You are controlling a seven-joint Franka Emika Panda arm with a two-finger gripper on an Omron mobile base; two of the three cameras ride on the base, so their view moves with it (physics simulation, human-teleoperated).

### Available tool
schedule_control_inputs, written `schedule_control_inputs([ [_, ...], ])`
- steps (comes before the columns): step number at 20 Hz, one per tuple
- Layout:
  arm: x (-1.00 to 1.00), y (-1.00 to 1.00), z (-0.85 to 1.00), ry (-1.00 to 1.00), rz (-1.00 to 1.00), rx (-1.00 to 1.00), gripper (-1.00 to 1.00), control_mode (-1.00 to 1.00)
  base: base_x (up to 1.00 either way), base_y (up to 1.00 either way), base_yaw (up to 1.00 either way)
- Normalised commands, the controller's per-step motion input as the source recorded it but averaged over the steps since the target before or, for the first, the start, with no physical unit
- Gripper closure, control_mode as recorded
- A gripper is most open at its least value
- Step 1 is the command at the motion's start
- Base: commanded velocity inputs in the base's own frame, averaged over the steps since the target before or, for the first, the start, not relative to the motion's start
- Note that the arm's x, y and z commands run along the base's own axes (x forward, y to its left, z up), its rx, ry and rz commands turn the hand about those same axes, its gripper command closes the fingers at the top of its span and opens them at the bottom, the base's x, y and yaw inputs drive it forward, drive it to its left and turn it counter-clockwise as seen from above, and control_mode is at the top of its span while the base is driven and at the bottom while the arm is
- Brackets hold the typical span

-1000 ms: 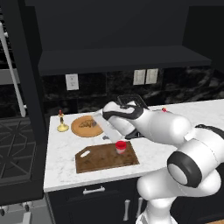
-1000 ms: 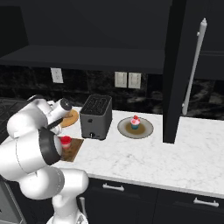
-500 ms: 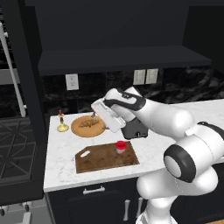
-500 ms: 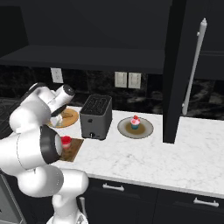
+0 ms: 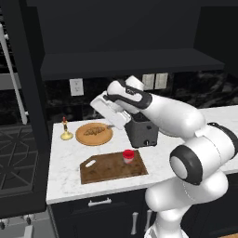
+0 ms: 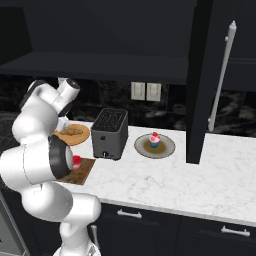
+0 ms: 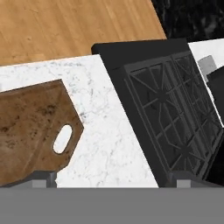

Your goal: From the different types of pastries on the counter, select a croissant and place it on the cutting board. Then retrieve a jar of jam from the cabinet and place it alongside the croissant on the cutting board.

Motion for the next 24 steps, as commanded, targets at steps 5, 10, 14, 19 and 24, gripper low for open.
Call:
schedule_control_inputs([
  [5, 0.03, 0.24, -0.27, -0.27, 0.14, -0.15, -1.00, -1.00, 0.00, 0.00, 0.00],
  [10, 0.11, 0.15, -0.24, -0.31, 0.13, -0.11, -1.00, -1.00, 0.00, 0.00, 0.00],
  [14, 0.28, 0.09, -0.33, -0.22, 0.22, -0.10, -1.00, -1.00, 0.00, 0.00, 0.00],
  [19, 0.31, 0.09, -0.05, -0.08, 0.22, -0.06, -1.00, -1.00, 0.00, 0.00, 0.00],
  [24, 0.19, 0.13, 0.00, -0.07, 0.16, -0.08, -1.00, -1.00, 0.00, 0.00, 0.00],
])
